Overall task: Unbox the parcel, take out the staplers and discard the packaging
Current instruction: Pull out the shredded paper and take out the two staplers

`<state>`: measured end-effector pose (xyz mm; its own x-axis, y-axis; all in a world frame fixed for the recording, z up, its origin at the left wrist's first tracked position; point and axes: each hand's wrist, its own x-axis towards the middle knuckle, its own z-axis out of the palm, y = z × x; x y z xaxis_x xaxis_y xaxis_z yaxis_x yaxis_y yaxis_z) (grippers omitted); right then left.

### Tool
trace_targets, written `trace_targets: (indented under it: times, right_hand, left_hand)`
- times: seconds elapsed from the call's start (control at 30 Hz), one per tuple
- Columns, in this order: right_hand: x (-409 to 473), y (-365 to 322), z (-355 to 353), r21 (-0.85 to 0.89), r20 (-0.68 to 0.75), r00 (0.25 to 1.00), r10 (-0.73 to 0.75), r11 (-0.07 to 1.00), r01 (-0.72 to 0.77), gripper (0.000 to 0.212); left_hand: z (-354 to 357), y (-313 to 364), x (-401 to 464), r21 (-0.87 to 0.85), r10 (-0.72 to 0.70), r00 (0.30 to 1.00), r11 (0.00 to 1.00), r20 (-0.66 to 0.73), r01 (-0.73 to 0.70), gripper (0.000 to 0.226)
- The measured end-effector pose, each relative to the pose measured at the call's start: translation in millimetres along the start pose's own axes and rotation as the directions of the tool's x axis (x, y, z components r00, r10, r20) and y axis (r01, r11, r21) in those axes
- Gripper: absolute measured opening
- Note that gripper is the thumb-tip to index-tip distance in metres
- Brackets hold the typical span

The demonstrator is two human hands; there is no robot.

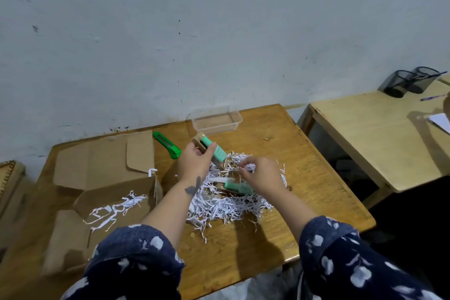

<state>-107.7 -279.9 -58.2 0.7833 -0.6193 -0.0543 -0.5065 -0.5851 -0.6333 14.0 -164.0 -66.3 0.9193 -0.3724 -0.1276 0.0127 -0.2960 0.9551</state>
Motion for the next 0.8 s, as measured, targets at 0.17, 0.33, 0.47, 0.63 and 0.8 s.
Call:
trace_targets:
  times: [0.17,0.33,0.47,0.63,0.8]
  right_hand:
    - [8,-26,-2,0.209,0.039,0.992,-0.121,0.972,0.11,0.029]
    - [16,-21,8,0.46,0.13,0.991,0.035,0.883,-0.091,0.02]
    - [14,-12,9,0.489,0.111,0.992,0.055,0.866,-0.102,0.017]
    - [11,-7,6,0.515,0.092,0.992,0.092,0.848,-0.126,0.02]
    - [11,-17,12,0.47,0.141,0.988,0.061,0.874,-0.122,0.009]
  left_hand:
    - [3,6,-2,-0.063,-0.018,0.999,0.998,0.028,0.02,0.016]
    - [1,7,-2,-0.037,-0.011,0.997,0.999,0.07,0.014,0.009]
    - [-1,7,-3,-0.042,0.012,0.994,0.999,0.11,-0.007,0.015]
    - [-2,6,-1,-0.043,-0.022,0.994,0.999,0.104,0.027,0.012]
    - [1,7,-4,-0.04,-0.025,0.994,0.999,0.108,0.029,0.021]
